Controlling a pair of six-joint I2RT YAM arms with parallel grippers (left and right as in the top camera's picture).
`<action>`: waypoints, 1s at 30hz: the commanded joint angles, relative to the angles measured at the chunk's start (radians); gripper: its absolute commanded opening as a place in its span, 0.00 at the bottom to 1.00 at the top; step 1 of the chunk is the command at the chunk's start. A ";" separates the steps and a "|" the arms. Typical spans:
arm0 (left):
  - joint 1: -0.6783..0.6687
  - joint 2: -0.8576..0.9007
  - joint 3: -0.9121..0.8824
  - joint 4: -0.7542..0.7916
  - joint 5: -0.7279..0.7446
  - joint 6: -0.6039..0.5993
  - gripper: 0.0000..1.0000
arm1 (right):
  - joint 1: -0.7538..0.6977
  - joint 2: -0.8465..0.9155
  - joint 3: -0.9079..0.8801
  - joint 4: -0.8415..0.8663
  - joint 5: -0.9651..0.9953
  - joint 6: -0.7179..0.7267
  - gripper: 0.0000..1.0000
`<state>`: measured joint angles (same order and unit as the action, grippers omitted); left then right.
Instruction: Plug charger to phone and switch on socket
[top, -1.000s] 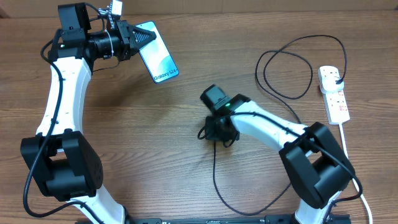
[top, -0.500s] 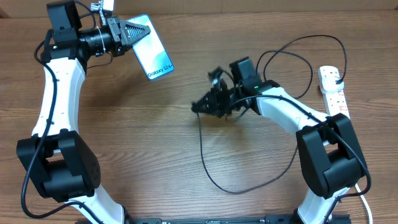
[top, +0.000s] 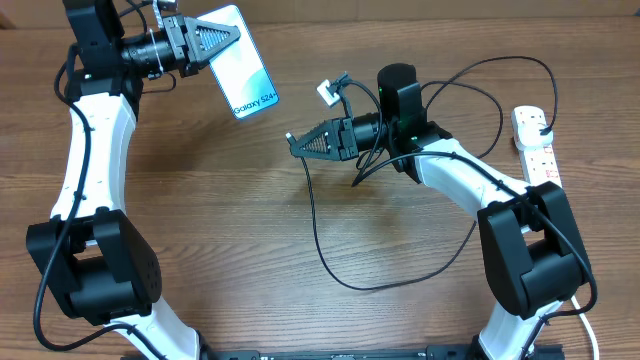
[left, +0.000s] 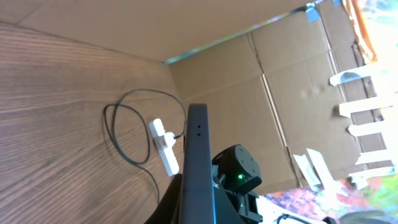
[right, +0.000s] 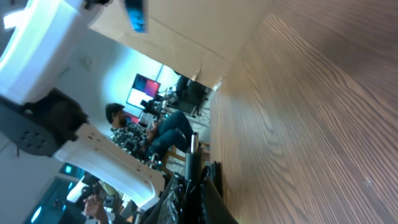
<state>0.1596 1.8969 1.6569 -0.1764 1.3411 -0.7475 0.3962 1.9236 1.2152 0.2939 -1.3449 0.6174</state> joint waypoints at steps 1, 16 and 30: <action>0.003 -0.003 0.007 0.060 0.047 -0.108 0.05 | 0.001 0.001 0.018 0.084 -0.026 0.129 0.04; 0.003 -0.003 0.007 0.433 0.010 -0.449 0.05 | 0.001 0.001 0.018 0.443 0.083 0.548 0.04; -0.042 -0.003 0.007 0.455 -0.035 -0.495 0.04 | 0.002 0.001 0.018 0.669 0.141 0.679 0.04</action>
<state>0.1444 1.8988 1.6550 0.2699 1.3312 -1.2140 0.3962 1.9240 1.2156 0.9443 -1.2278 1.2579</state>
